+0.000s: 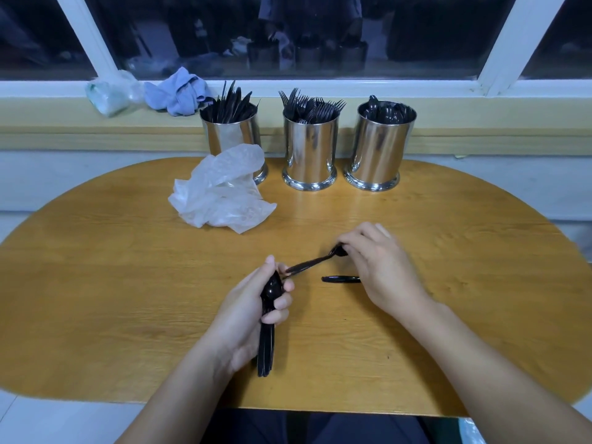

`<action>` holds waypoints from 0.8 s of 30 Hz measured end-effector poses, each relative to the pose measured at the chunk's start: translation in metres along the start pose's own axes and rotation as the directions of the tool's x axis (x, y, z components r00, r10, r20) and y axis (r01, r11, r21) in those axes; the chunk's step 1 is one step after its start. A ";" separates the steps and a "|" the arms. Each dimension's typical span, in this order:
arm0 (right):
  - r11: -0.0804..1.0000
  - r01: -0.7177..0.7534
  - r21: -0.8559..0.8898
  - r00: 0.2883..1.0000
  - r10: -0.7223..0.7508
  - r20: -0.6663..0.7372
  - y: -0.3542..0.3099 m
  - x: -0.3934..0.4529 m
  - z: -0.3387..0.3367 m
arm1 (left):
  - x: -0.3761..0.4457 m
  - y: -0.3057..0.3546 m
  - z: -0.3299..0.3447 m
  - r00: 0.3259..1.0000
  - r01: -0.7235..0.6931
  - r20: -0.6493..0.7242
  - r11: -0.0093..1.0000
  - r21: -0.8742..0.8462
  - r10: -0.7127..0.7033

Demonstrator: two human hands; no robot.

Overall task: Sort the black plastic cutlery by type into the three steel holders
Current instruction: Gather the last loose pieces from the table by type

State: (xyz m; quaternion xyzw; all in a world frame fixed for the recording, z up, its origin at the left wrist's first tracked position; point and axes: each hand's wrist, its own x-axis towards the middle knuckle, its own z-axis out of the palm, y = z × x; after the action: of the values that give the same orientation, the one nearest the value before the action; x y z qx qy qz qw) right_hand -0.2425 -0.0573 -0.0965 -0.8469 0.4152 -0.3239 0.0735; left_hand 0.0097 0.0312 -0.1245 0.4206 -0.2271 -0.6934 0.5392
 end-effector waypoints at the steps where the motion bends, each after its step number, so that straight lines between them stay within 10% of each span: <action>1: 0.998 0.016 0.057 1.000 -0.017 0.008 -0.006 -0.001 -0.002 | -0.002 0.002 0.003 1.000 0.001 0.008 1.000 0.007 -0.001; 7: 0.954 -0.140 0.266 0.984 0.163 -0.068 -0.003 -0.009 -0.010 | -0.026 0.019 0.007 0.994 0.001 0.108 0.997 -0.083 0.008; 14: 0.678 -0.335 0.654 0.926 0.109 0.361 -0.036 -0.012 -0.029 | -0.027 0.016 0.019 0.951 0.177 0.240 0.979 0.102 -0.196; 24: 0.697 -0.284 0.659 0.958 0.178 0.225 -0.034 -0.019 -0.016 | -0.032 0.006 0.036 0.961 0.050 0.262 0.987 0.154 -0.089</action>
State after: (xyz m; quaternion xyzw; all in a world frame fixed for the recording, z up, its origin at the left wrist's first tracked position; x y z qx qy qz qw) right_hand -0.2383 -0.0186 -0.0805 -0.7217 0.3631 -0.3803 0.4502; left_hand -0.0153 0.0542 -0.0897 0.3690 -0.3333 -0.7439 0.4464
